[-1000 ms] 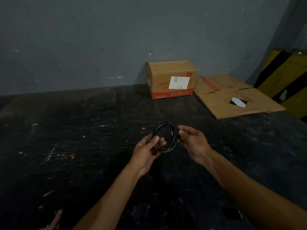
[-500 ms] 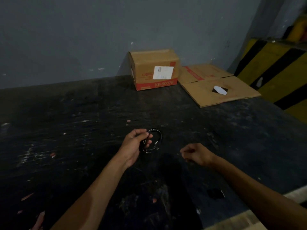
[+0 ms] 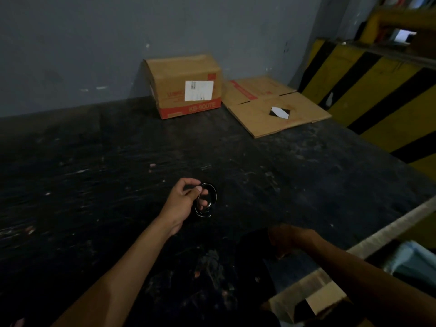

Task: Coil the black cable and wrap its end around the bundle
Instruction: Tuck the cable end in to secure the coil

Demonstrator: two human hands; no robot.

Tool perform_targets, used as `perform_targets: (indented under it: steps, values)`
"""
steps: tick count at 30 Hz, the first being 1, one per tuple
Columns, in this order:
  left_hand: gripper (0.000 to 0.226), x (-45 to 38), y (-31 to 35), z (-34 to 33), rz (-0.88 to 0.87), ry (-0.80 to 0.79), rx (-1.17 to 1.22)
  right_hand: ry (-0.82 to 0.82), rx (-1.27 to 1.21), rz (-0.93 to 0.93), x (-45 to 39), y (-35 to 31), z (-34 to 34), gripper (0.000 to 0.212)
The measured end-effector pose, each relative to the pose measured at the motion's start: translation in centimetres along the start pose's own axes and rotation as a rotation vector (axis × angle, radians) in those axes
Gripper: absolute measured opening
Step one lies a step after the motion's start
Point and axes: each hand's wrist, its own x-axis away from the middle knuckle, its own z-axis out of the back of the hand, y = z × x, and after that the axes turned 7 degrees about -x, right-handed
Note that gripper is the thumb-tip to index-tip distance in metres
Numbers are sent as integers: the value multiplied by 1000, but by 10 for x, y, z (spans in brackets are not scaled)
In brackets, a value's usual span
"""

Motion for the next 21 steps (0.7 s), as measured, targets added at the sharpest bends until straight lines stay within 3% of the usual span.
perform_targets:
  steps: [2,5,8,13,16,21]
  values:
    - [9,1,-1,1,-13,-5,-22,-3,-51,5,1,-3,3,25]
    - [10,1,-2,6,-42,-30,-86,99,-415,120,3,-12,17,7]
    - [13,2,-2,8,-67,-75,-213,240,-872,276,5,-34,36,16]
    - [15,10,3,6,-44,-170,-310,363,-1315,431,10,-87,71,8]
    - [19,14,8,9,-51,-182,-334,392,-1381,439,13,-106,85,20]
    - [24,14,13,21,-48,-69,-322,461,-1416,367,9,-120,94,30]
